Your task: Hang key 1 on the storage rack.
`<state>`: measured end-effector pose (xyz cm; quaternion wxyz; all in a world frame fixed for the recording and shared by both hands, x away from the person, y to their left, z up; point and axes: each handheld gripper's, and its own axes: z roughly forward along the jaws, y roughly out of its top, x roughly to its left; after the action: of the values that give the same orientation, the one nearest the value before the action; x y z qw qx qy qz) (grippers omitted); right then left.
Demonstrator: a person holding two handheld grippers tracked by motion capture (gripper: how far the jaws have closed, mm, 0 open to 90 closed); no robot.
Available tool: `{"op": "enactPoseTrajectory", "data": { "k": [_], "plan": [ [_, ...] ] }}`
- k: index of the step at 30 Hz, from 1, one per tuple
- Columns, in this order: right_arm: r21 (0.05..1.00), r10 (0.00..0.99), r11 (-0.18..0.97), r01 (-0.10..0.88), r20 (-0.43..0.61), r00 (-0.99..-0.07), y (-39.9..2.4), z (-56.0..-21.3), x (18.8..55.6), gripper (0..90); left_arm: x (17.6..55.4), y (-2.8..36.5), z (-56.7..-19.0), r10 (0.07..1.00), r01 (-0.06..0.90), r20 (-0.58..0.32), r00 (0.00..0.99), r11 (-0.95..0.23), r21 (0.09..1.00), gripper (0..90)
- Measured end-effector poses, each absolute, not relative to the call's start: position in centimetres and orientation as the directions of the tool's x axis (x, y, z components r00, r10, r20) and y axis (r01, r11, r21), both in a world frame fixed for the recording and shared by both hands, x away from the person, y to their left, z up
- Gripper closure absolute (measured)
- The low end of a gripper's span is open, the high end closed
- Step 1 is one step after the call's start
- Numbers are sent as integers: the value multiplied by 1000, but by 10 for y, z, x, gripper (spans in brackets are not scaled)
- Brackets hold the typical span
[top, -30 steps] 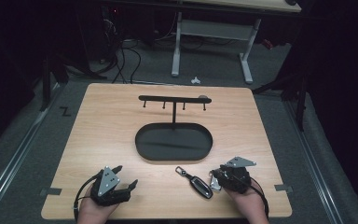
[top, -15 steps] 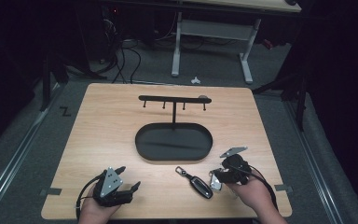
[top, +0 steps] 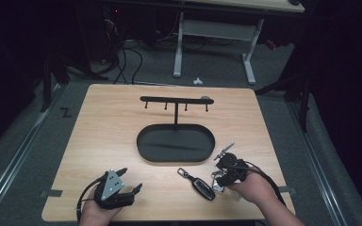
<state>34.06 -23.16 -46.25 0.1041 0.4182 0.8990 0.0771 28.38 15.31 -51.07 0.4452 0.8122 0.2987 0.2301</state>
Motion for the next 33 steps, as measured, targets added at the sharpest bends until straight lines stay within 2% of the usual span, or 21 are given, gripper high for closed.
{"op": "enactPoseTrajectory", "data": {
  "k": [15,23,33],
  "plan": [
    [128,695,718,684,-79,-715,-203,-459,348,318,283,154,-510,689,286,105,717,-428,857,266],
    [121,663,747,654,-52,-747,-186,-459,348,281,283,152,-511,685,284,106,721,-431,857,266],
    [127,655,751,648,-15,-756,-159,-462,354,284,283,153,-510,684,283,106,722,-431,857,266]
  ]
}}
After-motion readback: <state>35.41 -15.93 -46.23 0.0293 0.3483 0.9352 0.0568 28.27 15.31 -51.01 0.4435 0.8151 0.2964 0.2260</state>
